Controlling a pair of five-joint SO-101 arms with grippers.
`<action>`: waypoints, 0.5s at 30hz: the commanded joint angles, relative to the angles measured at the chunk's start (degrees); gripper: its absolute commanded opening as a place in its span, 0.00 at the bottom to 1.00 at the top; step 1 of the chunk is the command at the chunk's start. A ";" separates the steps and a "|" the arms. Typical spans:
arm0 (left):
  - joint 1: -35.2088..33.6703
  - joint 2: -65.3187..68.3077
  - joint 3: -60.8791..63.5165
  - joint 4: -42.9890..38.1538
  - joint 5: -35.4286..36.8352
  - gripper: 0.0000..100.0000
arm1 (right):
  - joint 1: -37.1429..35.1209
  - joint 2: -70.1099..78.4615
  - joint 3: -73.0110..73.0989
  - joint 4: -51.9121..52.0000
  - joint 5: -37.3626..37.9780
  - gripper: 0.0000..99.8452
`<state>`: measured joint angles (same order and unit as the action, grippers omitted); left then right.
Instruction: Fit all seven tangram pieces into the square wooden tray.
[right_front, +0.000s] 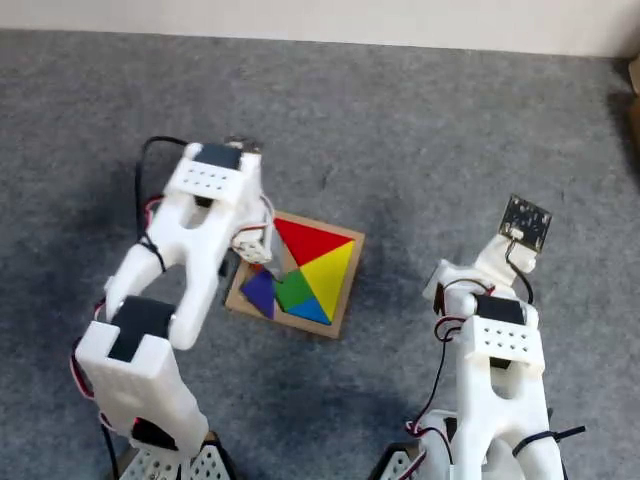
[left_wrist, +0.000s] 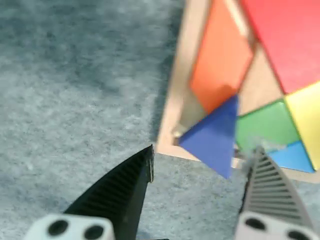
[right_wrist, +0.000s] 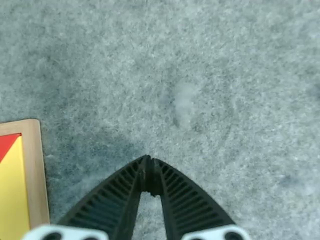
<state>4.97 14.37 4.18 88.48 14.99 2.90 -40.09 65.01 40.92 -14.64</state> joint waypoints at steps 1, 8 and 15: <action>-3.12 -2.95 -0.57 -0.44 -3.52 0.28 | -0.57 -1.89 -0.22 -1.01 -0.18 0.00; -3.74 2.07 -0.57 -3.87 -4.48 0.28 | -0.57 -1.89 -0.22 -1.01 -0.18 0.00; 0.92 0.48 -6.37 -1.05 -4.40 0.28 | -0.57 -1.89 -0.22 -1.01 -0.18 0.00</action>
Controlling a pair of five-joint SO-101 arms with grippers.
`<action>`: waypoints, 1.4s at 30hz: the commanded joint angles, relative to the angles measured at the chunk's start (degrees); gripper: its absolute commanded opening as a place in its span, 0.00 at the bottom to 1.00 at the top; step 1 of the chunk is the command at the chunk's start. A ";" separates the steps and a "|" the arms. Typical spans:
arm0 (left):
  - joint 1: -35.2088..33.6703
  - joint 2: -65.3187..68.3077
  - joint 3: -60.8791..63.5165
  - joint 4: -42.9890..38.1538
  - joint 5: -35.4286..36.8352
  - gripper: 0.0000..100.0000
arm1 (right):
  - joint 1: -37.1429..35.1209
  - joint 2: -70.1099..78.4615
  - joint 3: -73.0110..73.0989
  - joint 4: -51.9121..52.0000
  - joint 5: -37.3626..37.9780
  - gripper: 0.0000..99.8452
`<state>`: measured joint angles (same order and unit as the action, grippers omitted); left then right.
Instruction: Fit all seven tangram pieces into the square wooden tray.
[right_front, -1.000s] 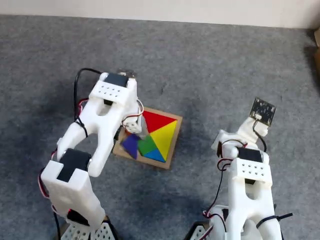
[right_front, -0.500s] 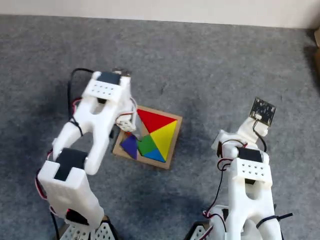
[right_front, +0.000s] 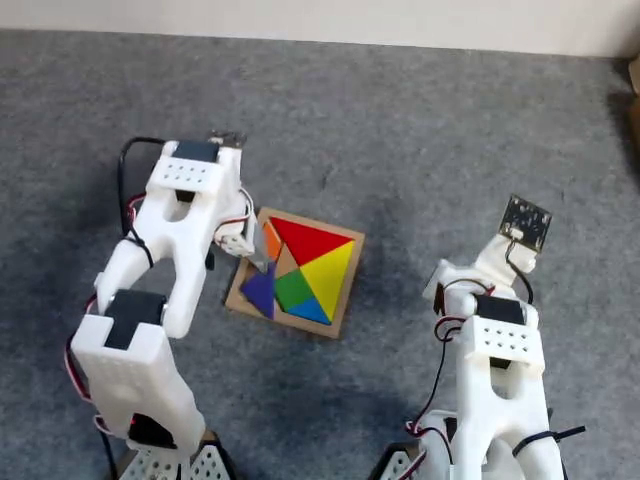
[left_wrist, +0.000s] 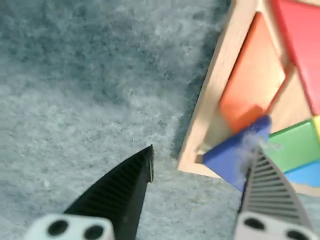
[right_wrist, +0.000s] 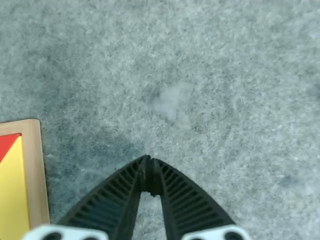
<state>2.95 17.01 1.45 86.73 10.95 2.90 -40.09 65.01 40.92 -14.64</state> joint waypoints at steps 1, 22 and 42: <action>3.65 -2.07 -4.00 0.62 -0.35 0.28 | -0.57 -1.89 -0.22 -1.01 -0.18 0.00; -2.51 9.19 -10.07 2.37 -0.44 0.28 | -0.57 -1.89 -0.22 -1.01 -0.18 0.00; -2.59 9.89 -10.07 -3.87 -0.53 0.28 | -0.57 -1.89 -0.22 -1.01 -0.18 0.00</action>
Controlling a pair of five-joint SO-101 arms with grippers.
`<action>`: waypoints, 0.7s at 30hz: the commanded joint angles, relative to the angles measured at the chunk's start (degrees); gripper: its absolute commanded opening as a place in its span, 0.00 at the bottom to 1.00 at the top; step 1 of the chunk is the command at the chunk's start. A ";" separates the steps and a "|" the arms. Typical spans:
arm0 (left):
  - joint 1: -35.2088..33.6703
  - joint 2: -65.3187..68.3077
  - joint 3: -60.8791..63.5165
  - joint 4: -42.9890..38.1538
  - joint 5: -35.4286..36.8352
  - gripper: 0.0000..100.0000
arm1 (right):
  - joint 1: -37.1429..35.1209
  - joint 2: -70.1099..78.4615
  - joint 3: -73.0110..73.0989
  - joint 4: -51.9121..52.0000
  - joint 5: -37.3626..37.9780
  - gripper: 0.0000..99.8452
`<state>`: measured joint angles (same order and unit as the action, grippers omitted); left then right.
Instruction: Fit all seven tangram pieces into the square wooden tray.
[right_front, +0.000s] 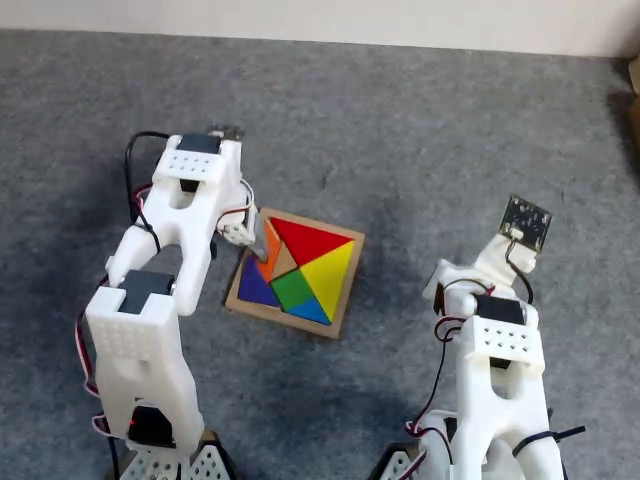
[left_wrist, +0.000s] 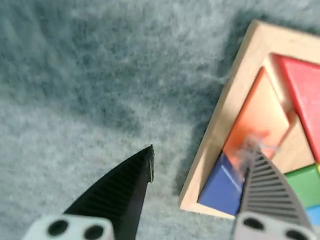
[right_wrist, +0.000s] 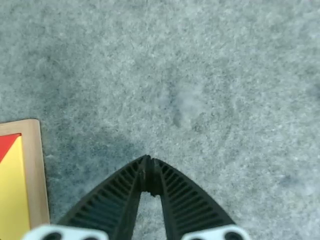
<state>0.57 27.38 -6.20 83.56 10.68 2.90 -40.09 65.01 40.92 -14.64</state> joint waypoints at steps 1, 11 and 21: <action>-0.22 -0.48 -2.51 -1.14 -0.26 0.28 | -0.57 -1.89 -0.22 -1.01 -0.18 0.00; -0.13 -0.40 -3.65 -6.51 -0.26 0.28 | -0.57 -1.89 -0.13 -1.01 -0.18 0.00; 0.84 -3.12 -10.68 -5.45 0.00 0.28 | -0.57 -1.89 -0.22 -1.01 -0.18 0.00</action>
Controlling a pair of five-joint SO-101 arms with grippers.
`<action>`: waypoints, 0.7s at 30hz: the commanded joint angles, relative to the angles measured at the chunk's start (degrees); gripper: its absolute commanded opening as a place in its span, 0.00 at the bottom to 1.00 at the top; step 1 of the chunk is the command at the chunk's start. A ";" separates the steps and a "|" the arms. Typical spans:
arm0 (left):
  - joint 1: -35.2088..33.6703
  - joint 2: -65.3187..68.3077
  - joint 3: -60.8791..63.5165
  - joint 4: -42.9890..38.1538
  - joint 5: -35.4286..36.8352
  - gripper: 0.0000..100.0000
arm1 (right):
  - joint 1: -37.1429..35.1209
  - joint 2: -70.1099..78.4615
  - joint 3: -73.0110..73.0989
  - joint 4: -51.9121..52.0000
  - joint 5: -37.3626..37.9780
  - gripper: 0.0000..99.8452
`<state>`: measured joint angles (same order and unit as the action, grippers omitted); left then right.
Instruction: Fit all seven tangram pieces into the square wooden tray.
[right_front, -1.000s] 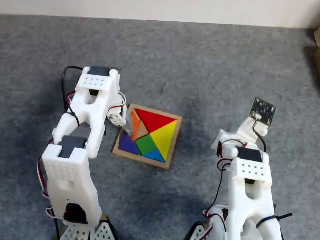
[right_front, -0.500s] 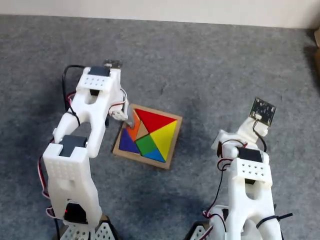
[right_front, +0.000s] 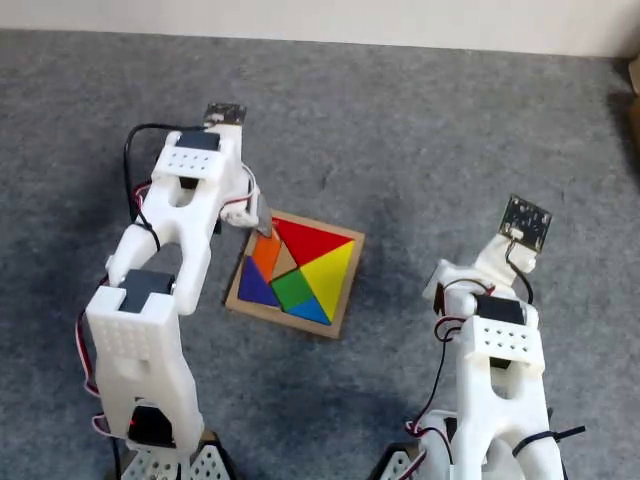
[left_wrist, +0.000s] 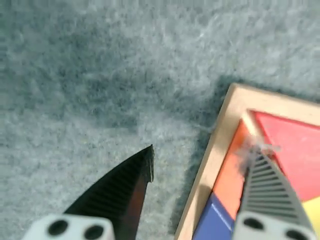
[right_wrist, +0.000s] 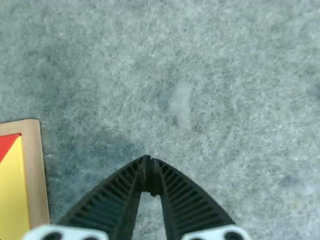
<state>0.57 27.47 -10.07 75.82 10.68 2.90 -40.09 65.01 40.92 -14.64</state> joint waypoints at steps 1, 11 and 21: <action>0.84 -4.18 -8.75 4.13 0.00 0.28 | -0.57 -1.89 -0.22 -1.01 -0.18 0.00; 1.71 -14.11 -16.48 20.22 -0.26 0.28 | -0.57 -1.89 -0.04 -1.01 -0.18 0.00; 1.71 -14.29 -3.56 22.24 -5.45 0.28 | -0.57 -1.89 -0.04 -1.01 -0.18 0.00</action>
<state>1.10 15.60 -16.66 99.12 5.85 2.90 -40.09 65.01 40.92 -14.64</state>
